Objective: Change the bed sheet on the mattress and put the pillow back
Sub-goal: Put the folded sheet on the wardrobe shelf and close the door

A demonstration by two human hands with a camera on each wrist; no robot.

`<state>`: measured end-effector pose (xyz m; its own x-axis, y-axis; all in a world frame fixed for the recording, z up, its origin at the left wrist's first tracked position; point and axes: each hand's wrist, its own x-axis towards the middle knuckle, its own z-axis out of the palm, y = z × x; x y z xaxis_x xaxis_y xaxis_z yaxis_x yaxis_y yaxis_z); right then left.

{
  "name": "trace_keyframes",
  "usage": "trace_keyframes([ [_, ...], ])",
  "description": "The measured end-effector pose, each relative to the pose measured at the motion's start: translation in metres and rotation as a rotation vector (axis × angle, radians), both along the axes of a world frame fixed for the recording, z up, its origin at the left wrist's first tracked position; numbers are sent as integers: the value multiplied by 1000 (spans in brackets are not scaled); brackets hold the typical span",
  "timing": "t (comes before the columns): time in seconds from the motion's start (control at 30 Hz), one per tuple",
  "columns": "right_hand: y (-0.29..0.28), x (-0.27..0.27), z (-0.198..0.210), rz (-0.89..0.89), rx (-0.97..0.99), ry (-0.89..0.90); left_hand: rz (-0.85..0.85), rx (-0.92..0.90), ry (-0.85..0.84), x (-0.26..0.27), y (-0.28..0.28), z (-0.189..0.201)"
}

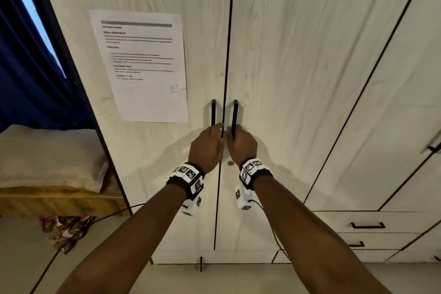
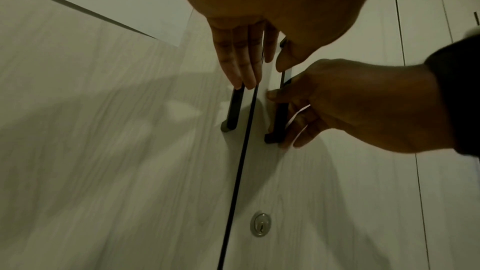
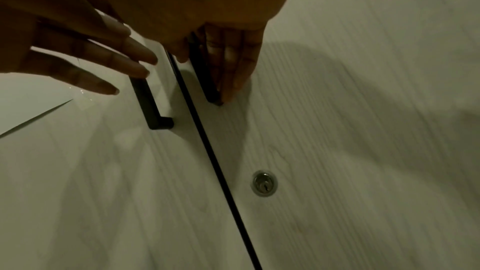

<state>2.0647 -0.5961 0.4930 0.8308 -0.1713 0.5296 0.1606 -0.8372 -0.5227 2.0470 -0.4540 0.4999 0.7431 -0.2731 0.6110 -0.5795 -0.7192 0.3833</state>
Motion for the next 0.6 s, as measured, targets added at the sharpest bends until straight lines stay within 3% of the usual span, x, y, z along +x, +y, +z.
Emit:
trace_keyframes([
  [0.3, 10, -18, 6, -53, 55, 143, -63, -174, -17, -5, -3, 14],
  [0.5, 21, -60, -2, -101, 172, 99, -121, -208, 18, -24, -12, 29],
  [0.6, 16, -83, -9, -117, 137, 64, -155, -222, 19, -32, -21, 32],
])
